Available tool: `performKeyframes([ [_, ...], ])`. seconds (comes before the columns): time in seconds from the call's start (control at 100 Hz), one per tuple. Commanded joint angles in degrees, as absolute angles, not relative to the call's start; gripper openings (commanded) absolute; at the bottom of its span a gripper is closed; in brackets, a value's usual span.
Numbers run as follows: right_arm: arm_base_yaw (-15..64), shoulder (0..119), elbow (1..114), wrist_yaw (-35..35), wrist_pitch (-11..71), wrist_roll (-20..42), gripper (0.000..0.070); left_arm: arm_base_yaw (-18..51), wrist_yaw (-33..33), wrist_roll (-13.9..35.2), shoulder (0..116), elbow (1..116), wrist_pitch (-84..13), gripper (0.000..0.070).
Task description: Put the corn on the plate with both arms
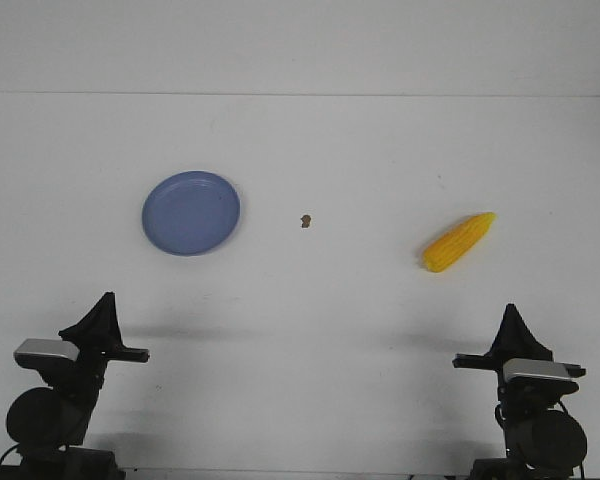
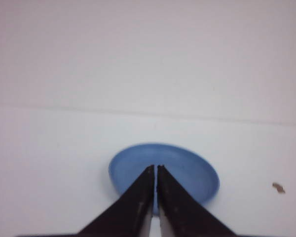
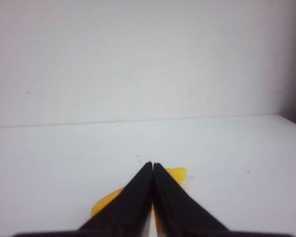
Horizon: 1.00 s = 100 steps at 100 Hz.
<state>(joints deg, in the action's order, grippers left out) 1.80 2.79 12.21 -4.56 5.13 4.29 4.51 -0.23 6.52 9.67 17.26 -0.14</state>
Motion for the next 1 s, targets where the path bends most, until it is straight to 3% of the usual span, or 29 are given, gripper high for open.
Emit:
performKeyframes([
  [0.0,1.8,4.9,15.4,-4.6,7.7,5.2,0.0006,4.4,-0.5,7.3,13.5,21.4,-2.8,0.0015],
  [0.35,1.8,23.0,34.3,-4.5,25.2,5.2,0.0006,4.4,-0.4,7.2,37.3,44.7,-18.4,0.0015],
  [0.59,1.8,37.1,45.7,-4.4,35.6,5.1,0.0006,4.4,0.0,7.2,49.5,52.9,-26.0,0.0015],
  [0.99,1.8,45.8,48.2,-4.5,36.0,4.7,0.0007,4.5,0.0,7.1,56.4,53.5,-28.2,0.0015],
])
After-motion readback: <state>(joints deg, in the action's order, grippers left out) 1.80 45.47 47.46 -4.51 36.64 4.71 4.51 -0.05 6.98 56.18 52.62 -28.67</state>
